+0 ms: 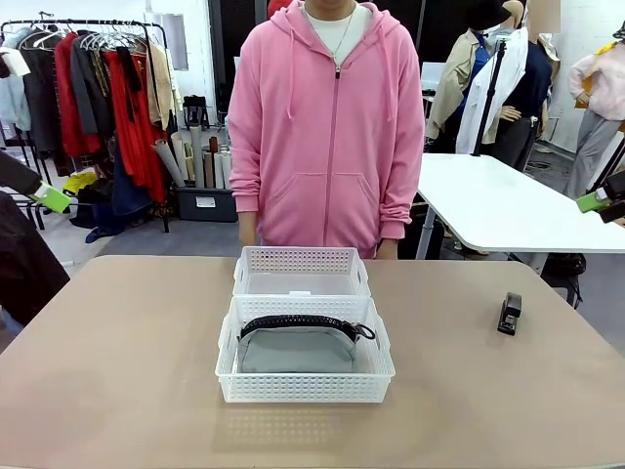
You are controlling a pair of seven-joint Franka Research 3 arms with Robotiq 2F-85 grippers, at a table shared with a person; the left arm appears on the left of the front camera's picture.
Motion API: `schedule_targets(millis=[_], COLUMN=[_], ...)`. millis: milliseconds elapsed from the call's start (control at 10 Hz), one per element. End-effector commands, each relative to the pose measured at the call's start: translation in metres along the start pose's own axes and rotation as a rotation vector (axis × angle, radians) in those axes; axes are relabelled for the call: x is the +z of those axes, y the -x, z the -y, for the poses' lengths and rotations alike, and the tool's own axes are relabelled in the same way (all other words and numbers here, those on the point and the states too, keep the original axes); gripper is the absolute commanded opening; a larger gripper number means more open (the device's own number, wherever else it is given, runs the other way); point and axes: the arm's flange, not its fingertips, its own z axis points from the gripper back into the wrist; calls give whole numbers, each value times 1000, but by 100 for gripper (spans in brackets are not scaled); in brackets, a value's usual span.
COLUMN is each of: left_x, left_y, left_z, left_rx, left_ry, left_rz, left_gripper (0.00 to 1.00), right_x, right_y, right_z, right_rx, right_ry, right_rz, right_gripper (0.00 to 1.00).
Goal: Distribute items into two baskets.
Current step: Pick up the Stapler that the person points to.
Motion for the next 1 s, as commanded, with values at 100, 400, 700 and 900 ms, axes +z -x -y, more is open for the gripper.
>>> schedule_targets(millis=[100, 400, 700, 900], left_x=[11, 13, 13, 13], left_y=[5, 2, 2, 2], left_z=[0, 0, 0, 0], left_rx=[5, -6, -6, -6], left_ry=[-47, -44, -44, -44], left_rz=[7, 10, 10, 10], left_gripper=[100, 100, 100, 100], right_x=[0, 0, 0, 0], right_y=[-2, -2, -2, -2], right_z=[-1, -1, -1, -1], right_rx=[2, 2, 2, 2], right_ry=[-20, -20, -20, -20], right_rz=[19, 19, 19, 19], right_gripper=[100, 100, 100, 100])
